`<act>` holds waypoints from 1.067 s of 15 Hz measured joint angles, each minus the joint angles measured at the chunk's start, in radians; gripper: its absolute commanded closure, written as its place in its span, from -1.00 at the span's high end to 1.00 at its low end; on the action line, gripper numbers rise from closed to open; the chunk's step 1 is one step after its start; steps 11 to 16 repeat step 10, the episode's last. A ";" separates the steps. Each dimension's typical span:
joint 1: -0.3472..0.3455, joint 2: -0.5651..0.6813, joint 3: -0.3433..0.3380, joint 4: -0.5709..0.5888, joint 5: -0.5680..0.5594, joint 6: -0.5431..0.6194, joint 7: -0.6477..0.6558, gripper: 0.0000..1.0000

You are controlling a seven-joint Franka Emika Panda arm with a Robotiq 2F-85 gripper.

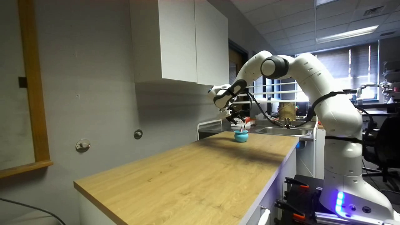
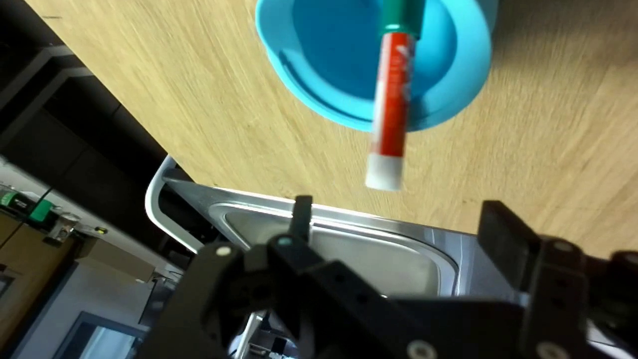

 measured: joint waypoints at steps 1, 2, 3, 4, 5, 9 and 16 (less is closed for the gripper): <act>0.000 0.000 0.000 0.001 0.003 -0.001 -0.004 1.00; 0.000 -0.001 0.001 0.002 0.017 0.001 -0.024 1.00; 0.000 -0.004 0.004 0.000 0.042 0.008 -0.059 1.00; 0.000 -0.012 0.009 -0.003 0.071 0.020 -0.100 1.00; 0.002 -0.026 0.016 -0.012 0.097 0.034 -0.137 1.00; 0.037 -0.149 0.036 -0.118 0.167 0.104 -0.273 1.00; 0.047 -0.189 0.042 -0.156 0.178 0.119 -0.306 1.00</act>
